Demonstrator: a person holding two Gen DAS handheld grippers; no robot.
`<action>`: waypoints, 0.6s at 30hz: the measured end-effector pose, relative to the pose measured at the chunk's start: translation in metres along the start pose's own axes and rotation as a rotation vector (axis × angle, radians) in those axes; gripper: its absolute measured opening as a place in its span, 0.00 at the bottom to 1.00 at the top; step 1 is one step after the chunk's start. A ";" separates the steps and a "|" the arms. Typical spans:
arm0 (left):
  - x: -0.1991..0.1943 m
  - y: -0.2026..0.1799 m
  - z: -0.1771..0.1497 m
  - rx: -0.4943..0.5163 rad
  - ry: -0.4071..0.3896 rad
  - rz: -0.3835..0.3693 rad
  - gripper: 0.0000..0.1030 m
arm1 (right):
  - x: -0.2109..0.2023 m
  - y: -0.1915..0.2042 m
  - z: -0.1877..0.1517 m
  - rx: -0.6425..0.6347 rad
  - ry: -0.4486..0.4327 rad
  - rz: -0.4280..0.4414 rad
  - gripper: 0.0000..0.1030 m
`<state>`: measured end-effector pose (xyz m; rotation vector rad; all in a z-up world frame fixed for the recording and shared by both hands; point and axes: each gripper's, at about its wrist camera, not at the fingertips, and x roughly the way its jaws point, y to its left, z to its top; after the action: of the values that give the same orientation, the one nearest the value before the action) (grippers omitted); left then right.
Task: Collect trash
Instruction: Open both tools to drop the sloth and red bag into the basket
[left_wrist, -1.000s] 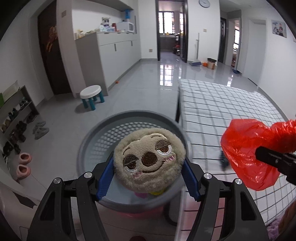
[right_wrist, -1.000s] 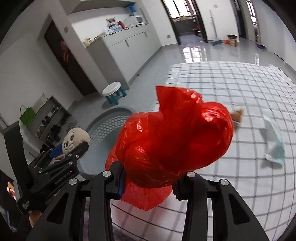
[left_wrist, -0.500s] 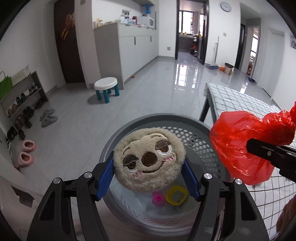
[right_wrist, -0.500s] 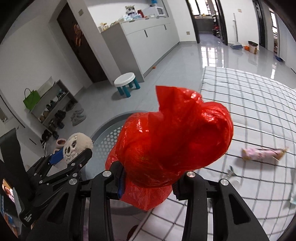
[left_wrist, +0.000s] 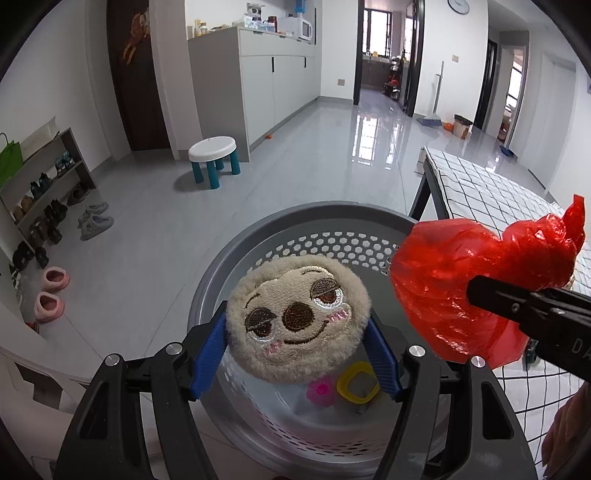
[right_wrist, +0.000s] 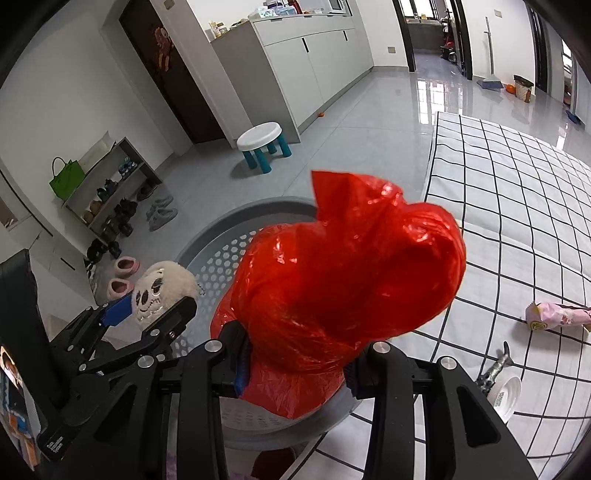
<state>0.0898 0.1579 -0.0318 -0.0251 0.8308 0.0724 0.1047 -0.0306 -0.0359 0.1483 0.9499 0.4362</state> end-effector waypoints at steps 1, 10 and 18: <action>0.000 0.001 0.000 -0.005 -0.001 0.000 0.66 | 0.002 0.000 -0.001 0.001 0.002 0.001 0.36; 0.003 0.006 -0.002 -0.025 0.007 0.014 0.67 | 0.005 -0.003 -0.001 0.001 0.012 0.014 0.37; -0.001 0.010 -0.001 -0.041 -0.010 0.027 0.76 | 0.003 0.003 -0.001 -0.023 -0.012 0.011 0.67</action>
<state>0.0875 0.1679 -0.0321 -0.0522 0.8200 0.1146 0.1040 -0.0264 -0.0374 0.1348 0.9325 0.4556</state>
